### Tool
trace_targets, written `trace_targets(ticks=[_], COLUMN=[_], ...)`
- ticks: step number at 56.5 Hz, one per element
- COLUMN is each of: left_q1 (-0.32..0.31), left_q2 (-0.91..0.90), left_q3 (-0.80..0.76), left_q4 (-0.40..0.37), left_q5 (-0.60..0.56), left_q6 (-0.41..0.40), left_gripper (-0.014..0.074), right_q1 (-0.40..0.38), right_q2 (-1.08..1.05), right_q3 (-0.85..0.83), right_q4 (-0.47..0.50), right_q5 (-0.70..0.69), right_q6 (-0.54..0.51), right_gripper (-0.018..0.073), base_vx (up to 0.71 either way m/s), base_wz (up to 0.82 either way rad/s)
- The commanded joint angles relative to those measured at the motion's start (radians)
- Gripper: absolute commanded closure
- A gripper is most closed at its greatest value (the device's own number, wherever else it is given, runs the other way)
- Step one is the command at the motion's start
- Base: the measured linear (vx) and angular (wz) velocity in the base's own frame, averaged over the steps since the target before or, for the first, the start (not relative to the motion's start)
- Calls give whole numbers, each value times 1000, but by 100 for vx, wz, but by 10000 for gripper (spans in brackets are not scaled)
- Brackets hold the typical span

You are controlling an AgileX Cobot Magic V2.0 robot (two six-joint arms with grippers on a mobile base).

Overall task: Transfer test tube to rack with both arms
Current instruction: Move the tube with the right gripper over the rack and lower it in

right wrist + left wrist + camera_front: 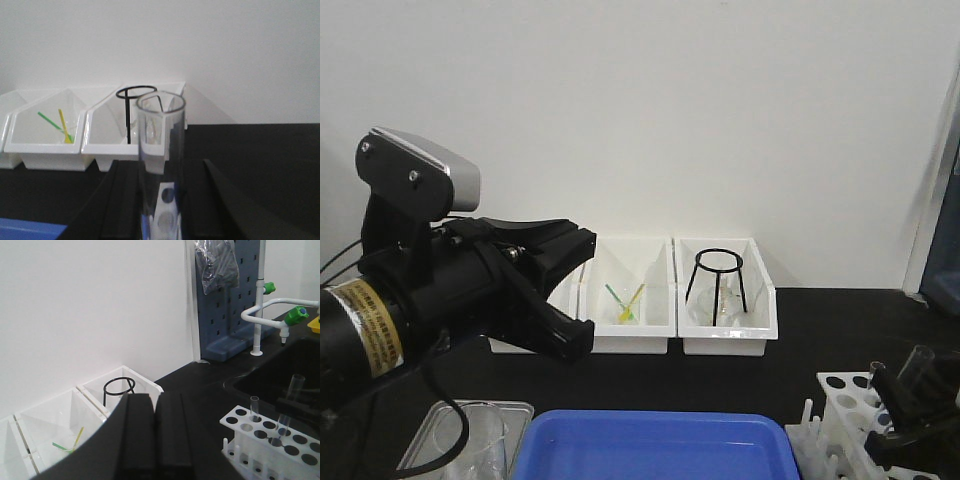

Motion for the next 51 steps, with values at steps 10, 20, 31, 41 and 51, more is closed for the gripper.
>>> trace_targets(ticks=[10, 20, 31, 41, 51], left_q1=[0, 0, 0, 0, 0], left_q2=[-27, -27, -27, -27, -27], left_q3=[-32, -32, -32, -32, -32], left_q4=[-13, -13, -13, -13, -13], left_q5=[-67, -66, -55, -42, -41], left_q6=[-10, -10, -10, -10, -10], left_gripper=[603, 603, 603, 603, 603], right_q1=[-4, -4, -4, -4, -4], right_q2=[54, 86, 86, 86, 78], right_q3=[-24, -24, -24, -24, -24], right_q4=[-57, -69, -72, -74, -75], right_q5=[-201, -201, -198, -185, -127], right_q6=[-8, -69, -100, -105, -105], right_gripper=[567, 567, 566, 564, 564], base_vx=[0, 0, 0, 0, 0], base_wz=[0, 0, 0, 0, 0])
